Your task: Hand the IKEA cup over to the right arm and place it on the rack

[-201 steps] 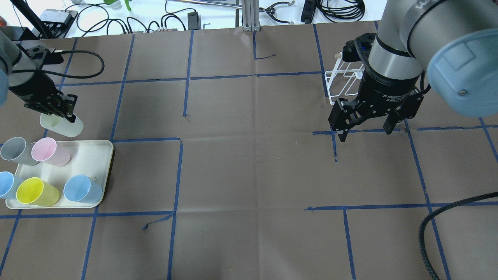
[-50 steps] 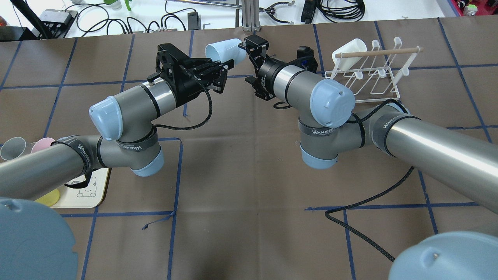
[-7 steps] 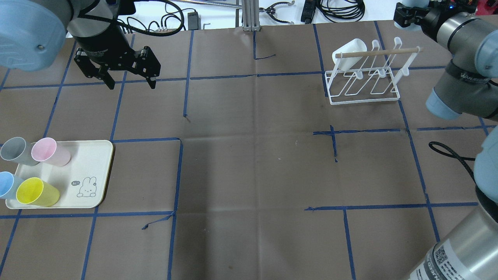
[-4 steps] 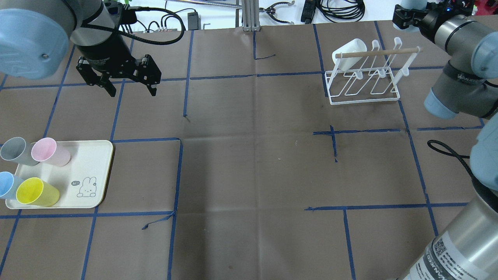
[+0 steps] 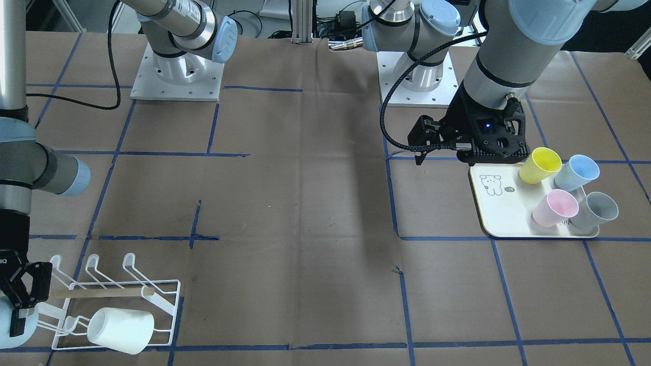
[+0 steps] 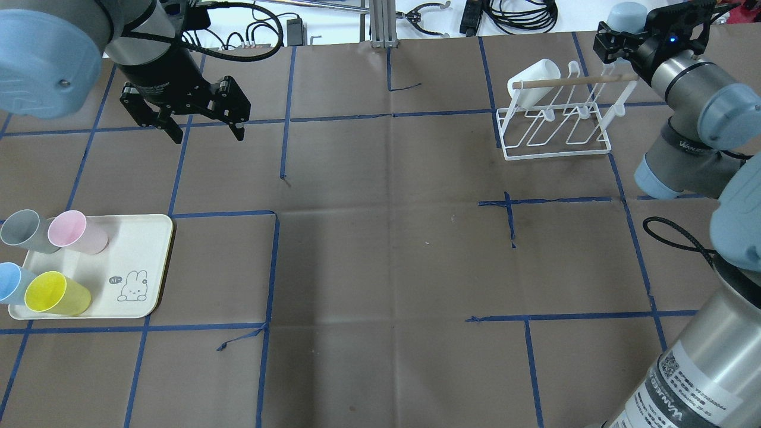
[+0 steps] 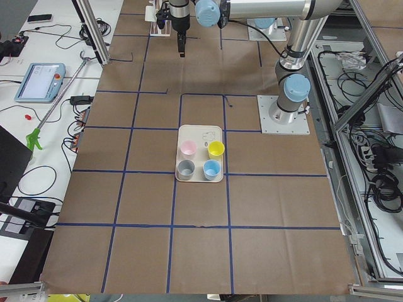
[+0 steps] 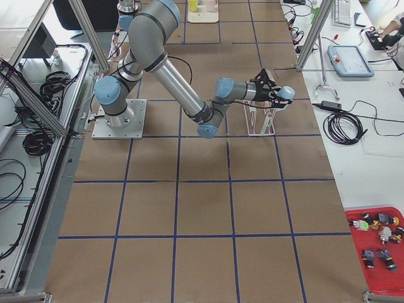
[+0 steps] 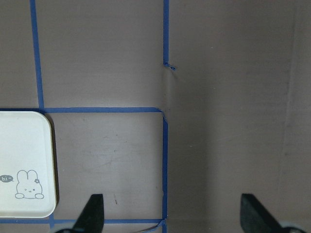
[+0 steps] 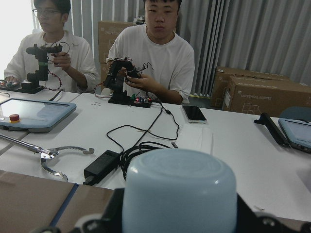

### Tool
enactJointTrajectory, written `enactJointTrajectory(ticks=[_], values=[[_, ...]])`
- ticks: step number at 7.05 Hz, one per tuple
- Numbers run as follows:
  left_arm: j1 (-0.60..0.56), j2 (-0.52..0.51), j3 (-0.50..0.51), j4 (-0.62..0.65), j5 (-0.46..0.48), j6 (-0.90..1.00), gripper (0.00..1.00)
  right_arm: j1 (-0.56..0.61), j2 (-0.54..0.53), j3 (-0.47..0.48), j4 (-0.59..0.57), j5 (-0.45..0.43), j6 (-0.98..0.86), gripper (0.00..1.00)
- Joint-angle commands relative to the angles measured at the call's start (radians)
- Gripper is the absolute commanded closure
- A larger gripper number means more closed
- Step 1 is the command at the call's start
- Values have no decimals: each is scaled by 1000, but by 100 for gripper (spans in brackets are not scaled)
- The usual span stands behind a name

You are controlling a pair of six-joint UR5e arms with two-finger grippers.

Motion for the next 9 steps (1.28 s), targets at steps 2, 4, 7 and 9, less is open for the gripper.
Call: enactJointTrajectory(ticks=[2,4,7,9], values=[[1,0,3,20,0,4,1,-4,34,-5,-3,0,1,62],[1,0,-1,22,0,3,1,-3,52,-4,-4,0,1,62],[1,0,-15,57,0,1,1,-1,52,10,3,-1,10,54],[0,0,-5,56,3,0,0,0,49,16,16,-3,58,0]])
